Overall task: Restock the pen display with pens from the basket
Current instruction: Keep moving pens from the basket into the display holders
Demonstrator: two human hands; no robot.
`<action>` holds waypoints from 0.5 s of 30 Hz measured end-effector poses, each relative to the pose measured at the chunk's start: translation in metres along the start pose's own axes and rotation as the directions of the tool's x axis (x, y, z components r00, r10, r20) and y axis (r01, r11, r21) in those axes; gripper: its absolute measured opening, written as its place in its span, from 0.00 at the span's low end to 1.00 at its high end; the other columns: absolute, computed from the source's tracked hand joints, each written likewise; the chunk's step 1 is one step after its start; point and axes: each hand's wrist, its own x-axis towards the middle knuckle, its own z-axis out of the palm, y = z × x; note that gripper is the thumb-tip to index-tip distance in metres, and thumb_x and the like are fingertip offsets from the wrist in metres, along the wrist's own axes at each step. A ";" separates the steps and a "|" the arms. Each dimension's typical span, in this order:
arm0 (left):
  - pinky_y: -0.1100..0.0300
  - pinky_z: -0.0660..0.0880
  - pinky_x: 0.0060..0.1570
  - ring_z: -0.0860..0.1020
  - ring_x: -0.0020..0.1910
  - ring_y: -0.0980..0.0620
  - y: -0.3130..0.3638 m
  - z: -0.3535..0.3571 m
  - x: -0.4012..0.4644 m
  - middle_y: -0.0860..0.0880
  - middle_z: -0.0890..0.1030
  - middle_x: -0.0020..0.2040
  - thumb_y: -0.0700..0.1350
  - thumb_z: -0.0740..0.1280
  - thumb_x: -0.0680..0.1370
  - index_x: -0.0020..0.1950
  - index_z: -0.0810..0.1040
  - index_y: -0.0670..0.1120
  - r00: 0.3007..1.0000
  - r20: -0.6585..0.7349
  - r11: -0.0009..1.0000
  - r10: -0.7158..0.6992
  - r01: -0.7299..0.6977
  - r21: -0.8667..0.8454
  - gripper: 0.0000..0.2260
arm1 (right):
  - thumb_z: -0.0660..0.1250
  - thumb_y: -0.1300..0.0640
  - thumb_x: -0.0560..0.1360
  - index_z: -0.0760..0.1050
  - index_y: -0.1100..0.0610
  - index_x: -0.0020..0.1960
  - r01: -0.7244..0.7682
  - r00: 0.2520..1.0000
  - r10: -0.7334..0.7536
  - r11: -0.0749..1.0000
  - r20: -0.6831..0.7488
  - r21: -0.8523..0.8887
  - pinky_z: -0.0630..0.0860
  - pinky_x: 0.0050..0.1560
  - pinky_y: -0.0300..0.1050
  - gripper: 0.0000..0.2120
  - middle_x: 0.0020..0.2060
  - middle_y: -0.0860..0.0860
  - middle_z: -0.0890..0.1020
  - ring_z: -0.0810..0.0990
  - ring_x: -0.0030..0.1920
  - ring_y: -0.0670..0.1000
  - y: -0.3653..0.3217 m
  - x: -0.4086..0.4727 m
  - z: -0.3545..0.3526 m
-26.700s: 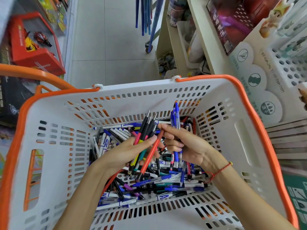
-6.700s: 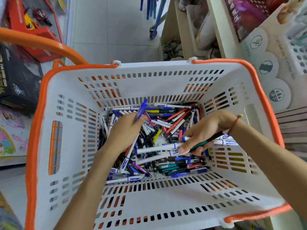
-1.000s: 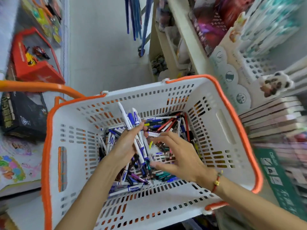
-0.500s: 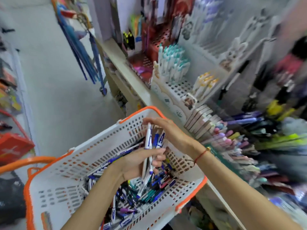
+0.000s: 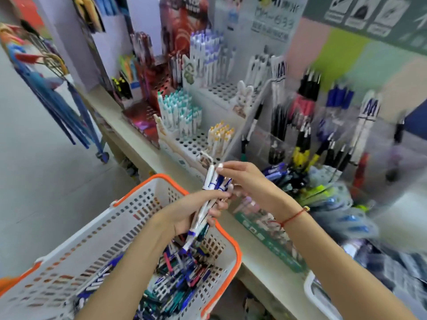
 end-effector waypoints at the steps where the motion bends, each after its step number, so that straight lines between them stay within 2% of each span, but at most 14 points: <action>1: 0.70 0.64 0.23 0.65 0.23 0.61 0.003 0.005 0.004 0.54 0.70 0.32 0.45 0.66 0.76 0.49 0.80 0.50 1.000 -0.002 1.000 0.007 -0.007 0.024 0.04 | 0.66 0.58 0.79 0.79 0.60 0.55 0.046 0.997 -0.048 0.998 -0.058 -0.030 0.70 0.29 0.30 0.08 0.35 0.48 0.80 0.76 0.29 0.37 -0.003 0.001 -0.006; 3: 0.69 0.64 0.24 0.64 0.24 0.60 0.008 0.011 0.010 0.54 0.70 0.31 0.46 0.66 0.77 0.48 0.81 0.48 1.000 -0.015 0.994 0.014 -0.012 0.104 0.05 | 0.66 0.58 0.79 0.79 0.62 0.56 0.117 0.977 -0.120 0.993 -0.174 -0.025 0.73 0.36 0.32 0.09 0.36 0.48 0.80 0.77 0.33 0.39 -0.007 0.002 -0.019; 5: 0.68 0.63 0.25 0.62 0.25 0.59 0.012 0.013 0.017 0.55 0.69 0.31 0.47 0.65 0.79 0.50 0.78 0.45 0.999 -0.032 0.979 0.034 -0.027 0.200 0.06 | 0.66 0.58 0.79 0.79 0.60 0.53 0.182 0.950 -0.170 0.983 -0.261 0.024 0.75 0.41 0.35 0.06 0.36 0.47 0.80 0.78 0.36 0.42 -0.011 0.000 -0.029; 9: 0.69 0.58 0.22 0.60 0.22 0.60 0.029 0.014 0.030 0.56 0.67 0.28 0.46 0.68 0.77 0.46 0.74 0.46 1.000 -0.016 0.970 0.021 -0.017 0.242 0.05 | 0.67 0.59 0.78 0.78 0.55 0.49 0.316 0.855 -0.292 0.949 -0.429 -0.016 0.75 0.43 0.32 0.02 0.42 0.48 0.82 0.80 0.41 0.39 -0.012 -0.010 -0.037; 12: 0.69 0.56 0.22 0.59 0.21 0.60 0.042 0.018 0.037 0.56 0.65 0.27 0.52 0.71 0.73 0.43 0.76 0.48 0.999 0.033 0.941 -0.032 0.019 0.337 0.08 | 0.65 0.57 0.80 0.77 0.57 0.53 0.320 0.762 -0.223 0.946 -0.608 0.054 0.76 0.39 0.32 0.05 0.39 0.48 0.82 0.80 0.37 0.39 -0.009 -0.015 -0.047; 15: 0.69 0.54 0.22 0.58 0.22 0.60 0.047 0.019 0.044 0.55 0.62 0.28 0.54 0.68 0.75 0.43 0.78 0.50 0.998 0.048 0.914 -0.048 0.025 0.404 0.08 | 0.62 0.56 0.81 0.75 0.60 0.56 0.354 0.619 -0.113 0.923 -0.777 0.148 0.77 0.36 0.33 0.08 0.37 0.50 0.80 0.80 0.32 0.40 -0.010 -0.022 -0.071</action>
